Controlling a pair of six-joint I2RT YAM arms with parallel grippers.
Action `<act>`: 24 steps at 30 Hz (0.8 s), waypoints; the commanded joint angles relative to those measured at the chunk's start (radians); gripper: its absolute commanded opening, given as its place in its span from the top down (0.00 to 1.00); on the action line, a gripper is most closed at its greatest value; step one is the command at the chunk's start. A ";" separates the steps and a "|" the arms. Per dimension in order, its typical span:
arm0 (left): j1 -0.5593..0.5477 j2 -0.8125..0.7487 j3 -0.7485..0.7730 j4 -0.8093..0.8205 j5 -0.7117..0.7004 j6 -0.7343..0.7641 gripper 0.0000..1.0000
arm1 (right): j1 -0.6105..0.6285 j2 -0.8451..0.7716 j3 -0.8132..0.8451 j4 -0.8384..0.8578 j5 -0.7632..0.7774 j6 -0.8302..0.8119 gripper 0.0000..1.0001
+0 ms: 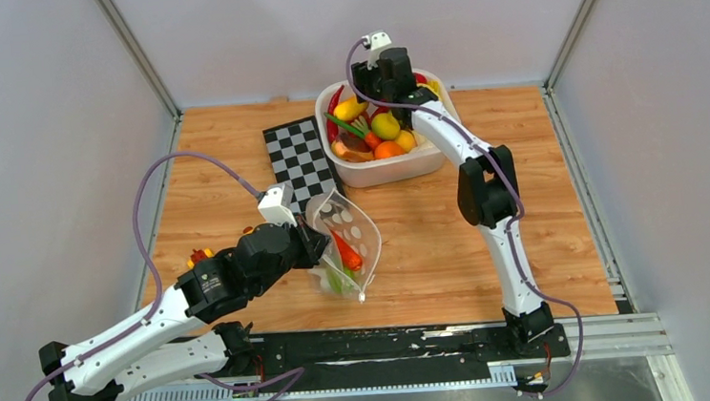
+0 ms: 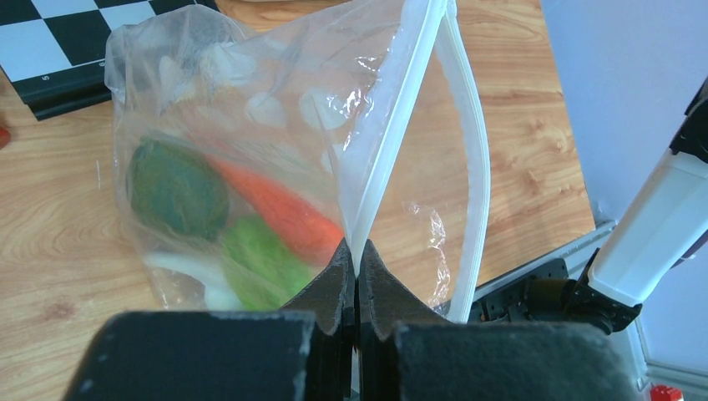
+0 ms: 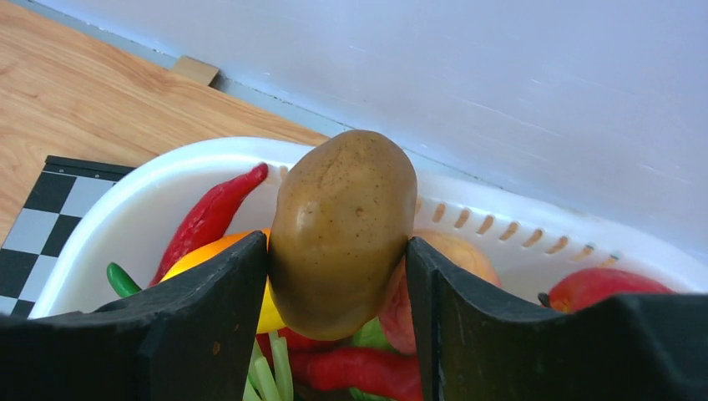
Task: Place the food in the zip-top bag and seal the zipper
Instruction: Pick up the fake vegetable from the bin.
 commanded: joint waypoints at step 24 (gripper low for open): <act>0.001 0.027 0.014 0.035 0.037 -0.018 1.00 | -0.001 -0.609 -0.668 0.070 -0.226 0.141 0.70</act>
